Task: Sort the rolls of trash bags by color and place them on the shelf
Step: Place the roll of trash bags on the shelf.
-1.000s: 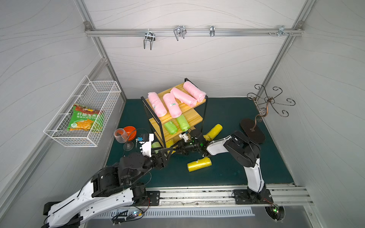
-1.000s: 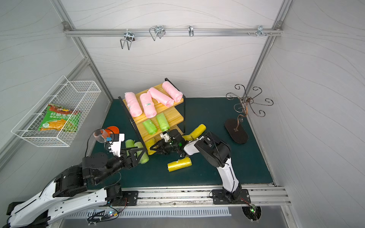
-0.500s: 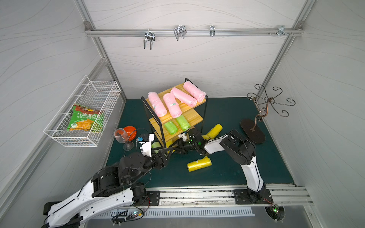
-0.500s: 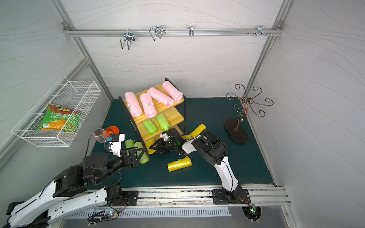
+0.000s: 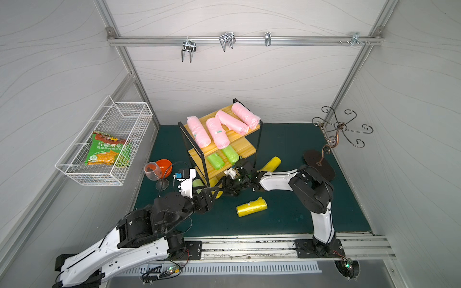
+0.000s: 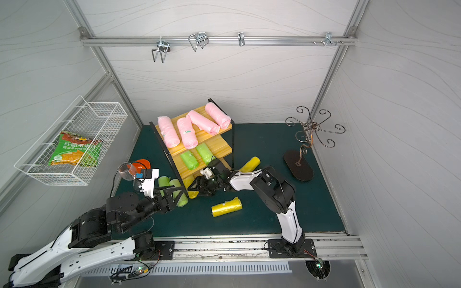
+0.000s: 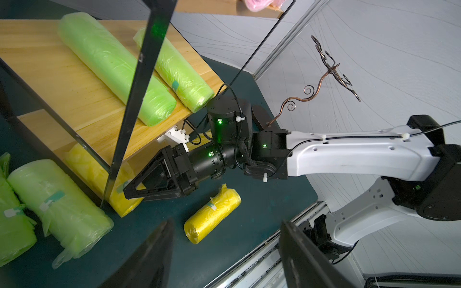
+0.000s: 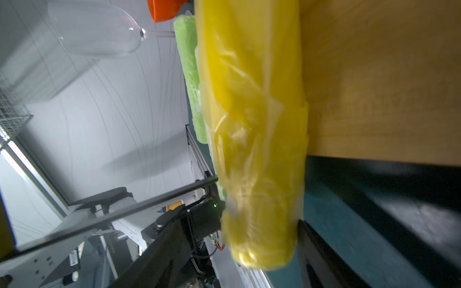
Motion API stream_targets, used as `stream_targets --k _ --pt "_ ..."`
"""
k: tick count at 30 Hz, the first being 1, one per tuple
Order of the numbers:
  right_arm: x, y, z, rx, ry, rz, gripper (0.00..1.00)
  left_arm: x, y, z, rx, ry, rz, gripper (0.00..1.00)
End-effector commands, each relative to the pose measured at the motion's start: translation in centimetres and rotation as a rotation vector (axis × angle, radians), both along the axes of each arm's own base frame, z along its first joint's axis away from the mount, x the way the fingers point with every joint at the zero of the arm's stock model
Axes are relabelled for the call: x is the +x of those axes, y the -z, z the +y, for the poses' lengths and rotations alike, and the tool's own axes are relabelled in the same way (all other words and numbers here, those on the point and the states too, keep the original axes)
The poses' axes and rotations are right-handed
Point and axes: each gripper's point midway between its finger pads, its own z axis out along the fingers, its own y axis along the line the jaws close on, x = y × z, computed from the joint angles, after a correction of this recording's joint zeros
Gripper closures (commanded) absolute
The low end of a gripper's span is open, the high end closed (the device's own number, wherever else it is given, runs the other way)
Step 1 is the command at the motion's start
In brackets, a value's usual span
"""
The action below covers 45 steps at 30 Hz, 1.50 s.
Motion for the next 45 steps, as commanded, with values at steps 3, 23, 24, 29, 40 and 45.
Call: stream_targets --k 3,23,24,29,40,45 --pt "-0.9 -1.3 -0.8 -0.050 -0.072 -0.070 0.25 0.3 -1.1 -0.6 -0.034 0.001 -0.030 0.28" --pt "2.7 -0.7 0.9 0.049 0.033 -0.026 0.78 0.3 -0.8 -0.6 -0.025 0.000 -0.025 0.29" --pt "2.9 -0.8 0.9 0.052 0.034 -0.027 0.78 0.4 -0.8 -0.6 -0.024 0.000 -0.025 0.29" --pt "3.9 -0.5 1.4 0.061 0.048 -0.028 0.78 0.3 -0.6 -0.4 -0.023 -0.005 -0.024 0.29" --pt "4.0 -0.5 1.4 0.097 0.062 -0.004 0.78 0.3 -0.6 -0.1 -0.017 -0.009 -0.025 0.29" --pt "2.7 -1.1 -0.2 0.085 0.060 -0.012 0.67 0.3 -0.4 -0.2 -0.009 -0.008 -0.022 0.28"
